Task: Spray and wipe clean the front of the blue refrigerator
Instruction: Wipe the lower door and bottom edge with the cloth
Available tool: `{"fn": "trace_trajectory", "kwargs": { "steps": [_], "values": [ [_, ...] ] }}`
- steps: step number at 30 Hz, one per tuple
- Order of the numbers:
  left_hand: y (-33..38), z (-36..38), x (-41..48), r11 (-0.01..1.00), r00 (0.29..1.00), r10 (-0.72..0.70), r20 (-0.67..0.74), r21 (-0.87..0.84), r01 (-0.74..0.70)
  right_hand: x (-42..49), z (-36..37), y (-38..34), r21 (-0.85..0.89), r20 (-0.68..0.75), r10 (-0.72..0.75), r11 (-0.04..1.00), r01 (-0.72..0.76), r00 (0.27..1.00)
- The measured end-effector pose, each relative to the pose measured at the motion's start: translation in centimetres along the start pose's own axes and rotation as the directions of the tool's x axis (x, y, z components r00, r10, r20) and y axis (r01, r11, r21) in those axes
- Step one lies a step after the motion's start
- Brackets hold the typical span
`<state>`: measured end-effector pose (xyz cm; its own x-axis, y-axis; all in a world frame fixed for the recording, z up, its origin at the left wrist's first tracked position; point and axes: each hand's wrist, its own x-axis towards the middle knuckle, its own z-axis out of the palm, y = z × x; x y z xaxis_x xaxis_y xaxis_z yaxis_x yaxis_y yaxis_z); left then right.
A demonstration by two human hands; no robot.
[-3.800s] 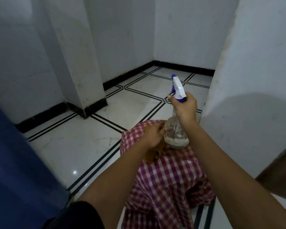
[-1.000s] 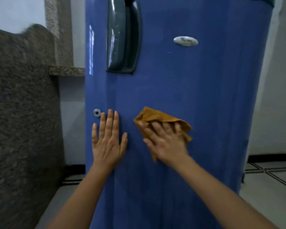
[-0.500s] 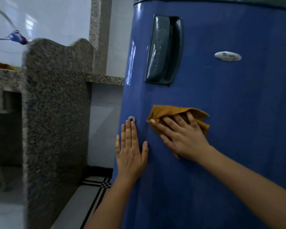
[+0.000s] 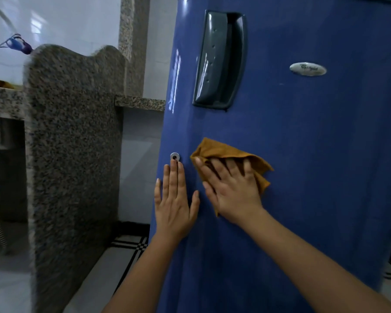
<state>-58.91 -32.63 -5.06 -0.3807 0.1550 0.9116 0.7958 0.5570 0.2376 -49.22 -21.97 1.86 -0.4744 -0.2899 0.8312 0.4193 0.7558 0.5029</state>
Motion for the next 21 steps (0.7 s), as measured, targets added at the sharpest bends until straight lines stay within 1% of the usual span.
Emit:
{"fn": "trace_trajectory", "kwargs": {
  "steps": [1,2,3,4,5,6,7,8,9,10,11,12,13,14,15,16,17,18,19,20,21],
  "values": [
    [0.0,-0.1,-0.1,1.000,1.000,0.017,0.007,0.009,-0.017,-1.1,0.3,0.0,-0.006,0.018,-0.091,0.996,0.091,0.996],
    [-0.1,-0.1,-0.1,0.999,0.999,0.036,0.012,0.018,-0.036,-2.6,0.3,0.7,-0.011,0.031,-0.150,0.989,0.150,0.988],
    [-0.2,-0.2,-0.2,0.998,0.998,0.058,0.014,0.027,-0.058,-3.9,0.2,1.8,-0.019,0.019,-0.150,0.988,0.150,0.988],
    [-0.2,-0.2,-0.3,0.996,0.996,0.084,0.014,0.037,-0.085,-4.8,0.0,3.0,-0.035,-0.002,-0.097,0.995,0.097,0.995],
    [-0.3,-0.2,-0.3,0.992,0.993,0.116,0.012,0.048,-0.117,-5.2,-0.3,3.7,-0.051,-0.019,0.000,0.999,-0.001,1.000],
    [-0.3,-0.1,-0.2,0.986,0.988,0.155,0.014,0.060,-0.155,-4.9,-0.5,3.9,-0.053,-0.033,0.131,0.990,-0.133,0.991],
    [-0.2,0.0,-0.3,0.979,0.981,0.194,0.019,0.067,-0.195,-4.3,-0.6,3.4,-0.038,-0.049,0.265,0.963,-0.267,0.963],
    [-0.1,0.1,-0.3,0.972,0.975,0.222,0.023,0.070,-0.223,-3.3,-0.7,2.4,-0.018,-0.056,0.350,0.936,-0.351,0.935],
    [-0.1,0.1,-0.4,0.968,0.971,0.237,0.023,0.074,-0.238,-2.6,-0.6,1.2,-0.003,-0.047,0.356,0.934,-0.356,0.933],
    [0.0,0.2,-0.5,0.965,0.968,0.248,0.023,0.077,-0.249,-2.8,-0.5,0.4,-0.005,-0.026,0.286,0.958,-0.286,0.958],
    [0.2,0.1,-0.6,0.962,0.965,0.259,0.026,0.084,-0.261,-3.8,-0.3,0.0,-0.017,0.000,0.164,0.986,-0.164,0.986],
    [0.4,0.2,-0.9,0.956,0.960,0.277,0.034,0.092,-0.279,-5.7,-0.1,0.4,-0.028,0.034,0.040,0.999,-0.039,0.999],
    [0.5,0.2,-1.3,0.948,0.953,0.300,0.040,0.100,-0.302,-8.1,0.1,1.3,-0.029,0.055,-0.031,0.999,0.033,0.998],
    [0.5,0.3,-1.8,0.939,0.945,0.325,0.044,0.107,-0.328,-10.3,-0.1,2.5,-0.034,0.066,-0.030,0.999,0.033,0.997],
    [0.8,0.5,-2.2,0.931,0.937,0.347,0.041,0.109,-0.350,-12.0,-0.4,4.0,-0.049,0.073,0.034,0.998,-0.031,0.997],
    [0.9,0.7,-2.5,0.928,0.935,0.353,0.038,0.117,-0.355,-12.9,-0.4,5.0,-0.062,0.070,0.139,0.989,-0.135,0.988],
    [1.1,0.8,-2.7,0.928,0.936,0.350,0.033,0.122,-0.352,-13.0,-0.7,5.5,-0.066,0.060,0.271,0.961,-0.267,0.961],
    [1.5,0.9,-2.8,0.929,0.937,0.347,0.028,0.124,-0.348,-12.2,-0.8,5.4,-0.062,0.030,0.396,0.917,-0.394,0.918],
    [1.9,1.0,-2.9,0.927,0.935,0.354,0.025,0.124,-0.354,-11.1,-0.9,4.7,-0.044,-0.001,0.482,0.876,-0.481,0.876],
    [2.4,1.2,-3.0,0.923,0.931,0.365,0.023,0.123,-0.365,-10.3,-0.8,3.7,-0.015,-0.009,0.506,0.862,-0.507,0.862],
    [2.8,1.3,-3.1,0.922,0.929,0.370,0.020,0.119,-0.370,-10.0,-0.6,2.5,-0.005,0.006,0.457,0.889,-0.457,0.889]
  ]
}}
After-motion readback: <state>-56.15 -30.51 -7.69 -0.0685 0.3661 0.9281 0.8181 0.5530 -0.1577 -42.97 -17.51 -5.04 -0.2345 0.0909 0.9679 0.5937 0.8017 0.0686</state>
